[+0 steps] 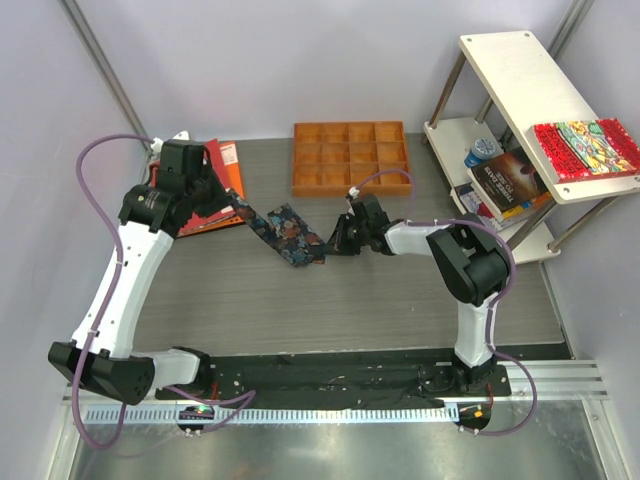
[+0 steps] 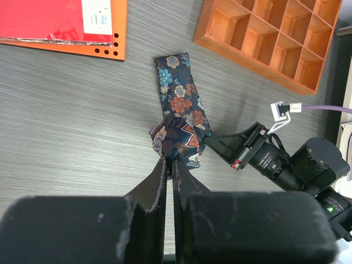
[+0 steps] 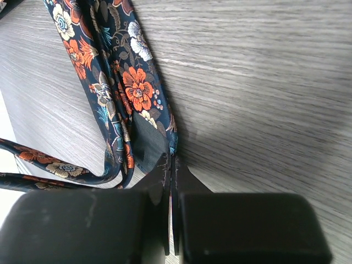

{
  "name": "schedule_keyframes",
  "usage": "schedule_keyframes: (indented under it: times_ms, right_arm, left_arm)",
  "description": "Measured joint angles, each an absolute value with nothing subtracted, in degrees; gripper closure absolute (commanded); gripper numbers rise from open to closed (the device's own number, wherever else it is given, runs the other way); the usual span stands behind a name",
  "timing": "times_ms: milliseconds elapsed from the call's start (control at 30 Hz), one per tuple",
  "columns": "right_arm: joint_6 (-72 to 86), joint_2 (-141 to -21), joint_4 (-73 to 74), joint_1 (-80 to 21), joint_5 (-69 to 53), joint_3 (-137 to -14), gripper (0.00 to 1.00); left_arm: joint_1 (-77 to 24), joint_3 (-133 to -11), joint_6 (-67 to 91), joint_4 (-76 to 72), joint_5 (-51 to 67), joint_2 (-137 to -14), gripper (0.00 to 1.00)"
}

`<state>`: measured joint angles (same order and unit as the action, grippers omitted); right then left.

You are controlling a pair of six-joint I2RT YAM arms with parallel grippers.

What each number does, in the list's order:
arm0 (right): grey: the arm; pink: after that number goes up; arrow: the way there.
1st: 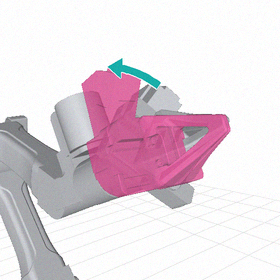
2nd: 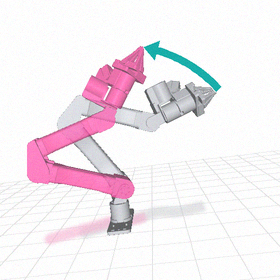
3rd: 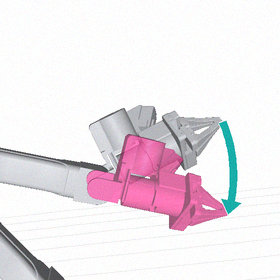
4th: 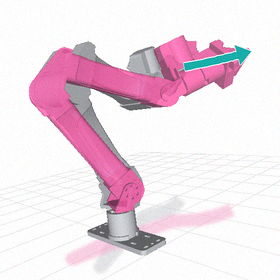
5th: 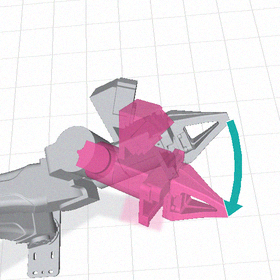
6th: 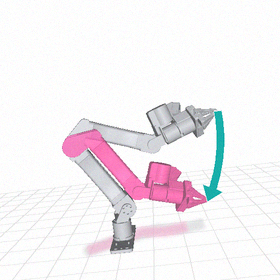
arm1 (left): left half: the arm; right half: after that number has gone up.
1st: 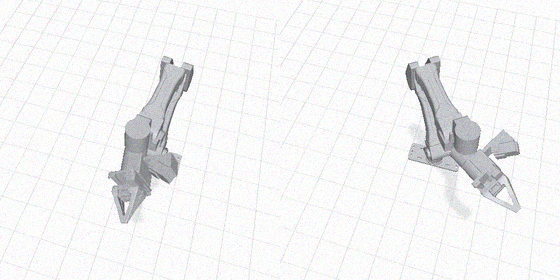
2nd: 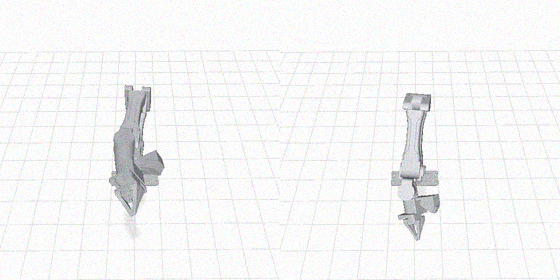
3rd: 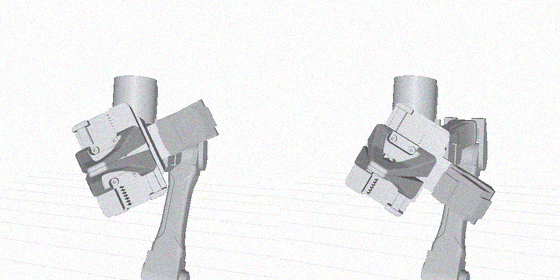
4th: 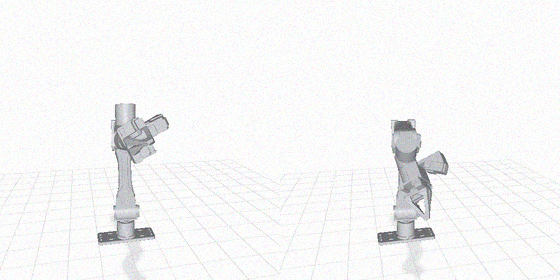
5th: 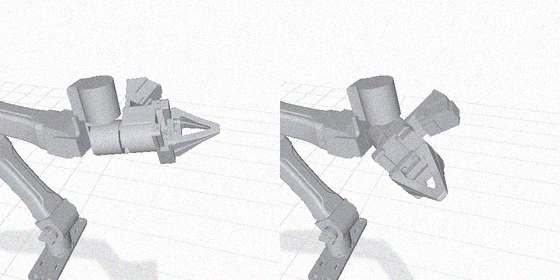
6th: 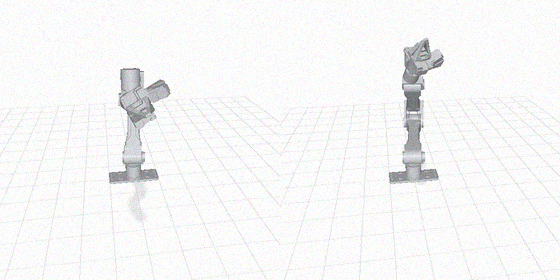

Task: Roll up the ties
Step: Flatten out the tie at the center of the board.

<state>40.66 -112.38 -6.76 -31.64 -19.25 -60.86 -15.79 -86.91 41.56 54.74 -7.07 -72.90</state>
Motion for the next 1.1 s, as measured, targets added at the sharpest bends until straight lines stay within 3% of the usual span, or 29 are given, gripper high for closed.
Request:
schedule_keyframes:
  times_ms: [133,467,733,1100]
  right_arm:
    - [40.49,-112.07,-3.95,-31.2,-19.86,-61.54,0.99]
    - [33.56,-104.25,22.55,-25.82,-19.88,-60.4,0.99]
    - [29.15,-97.49,34.41,-20.43,-13.37,-55.83,0.99]
    - [25.32,-95.35,45.34,-14.98,-0.38,-56.01,0.99]
  left_arm:
    - [-15.79,-88.42,41.56,56.34,-7.25,-73.45,0.96]
    - [-15.79,-104.4,41.6,64.42,-9.3,-75.88,0.97]
    - [-15.79,-118.39,42.28,70.7,-9.43,-77.49,0.98]
    - [-15.79,-123.31,43.38,77.08,-10.87,-75.22,0.98]
